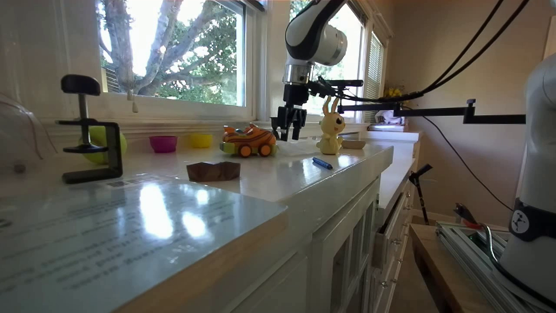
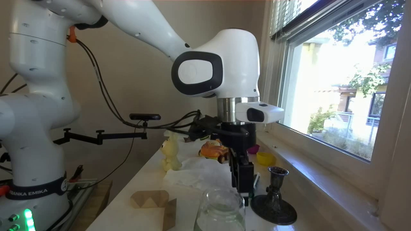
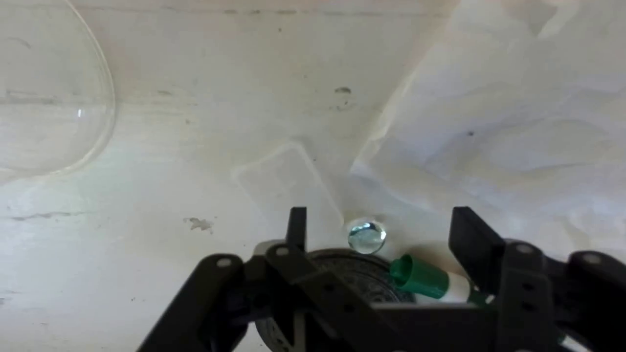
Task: Put the shiny object in the purple vessel.
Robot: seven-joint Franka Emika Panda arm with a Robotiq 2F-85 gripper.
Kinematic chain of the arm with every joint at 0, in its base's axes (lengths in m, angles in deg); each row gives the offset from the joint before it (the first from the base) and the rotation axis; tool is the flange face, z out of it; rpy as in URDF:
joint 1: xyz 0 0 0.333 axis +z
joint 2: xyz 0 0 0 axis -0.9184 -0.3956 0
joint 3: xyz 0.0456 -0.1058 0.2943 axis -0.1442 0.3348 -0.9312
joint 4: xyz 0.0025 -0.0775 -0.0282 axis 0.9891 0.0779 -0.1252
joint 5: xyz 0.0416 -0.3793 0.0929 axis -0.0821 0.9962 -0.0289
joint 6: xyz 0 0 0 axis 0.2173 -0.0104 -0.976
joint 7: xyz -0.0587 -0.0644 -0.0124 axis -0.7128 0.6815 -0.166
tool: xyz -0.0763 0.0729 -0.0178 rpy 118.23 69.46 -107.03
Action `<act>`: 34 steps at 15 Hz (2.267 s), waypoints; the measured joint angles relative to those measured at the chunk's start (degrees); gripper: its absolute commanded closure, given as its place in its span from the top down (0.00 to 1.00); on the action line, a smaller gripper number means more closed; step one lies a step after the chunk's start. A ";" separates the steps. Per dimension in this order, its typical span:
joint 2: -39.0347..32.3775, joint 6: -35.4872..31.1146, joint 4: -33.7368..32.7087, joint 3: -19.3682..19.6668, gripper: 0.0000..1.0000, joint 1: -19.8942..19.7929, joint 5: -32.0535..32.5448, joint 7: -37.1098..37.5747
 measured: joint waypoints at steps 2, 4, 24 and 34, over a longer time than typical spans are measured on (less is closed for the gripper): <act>-0.51 -0.48 -0.48 0.00 0.73 -0.15 -0.30 -0.47; -1.01 -0.83 -1.09 0.00 0.72 -0.20 -0.66 -0.98; -2.89 -0.92 -2.86 -1.35 0.63 -0.18 -1.98 -3.04; -3.24 -0.67 -3.01 -0.90 0.46 -0.47 -1.84 -3.03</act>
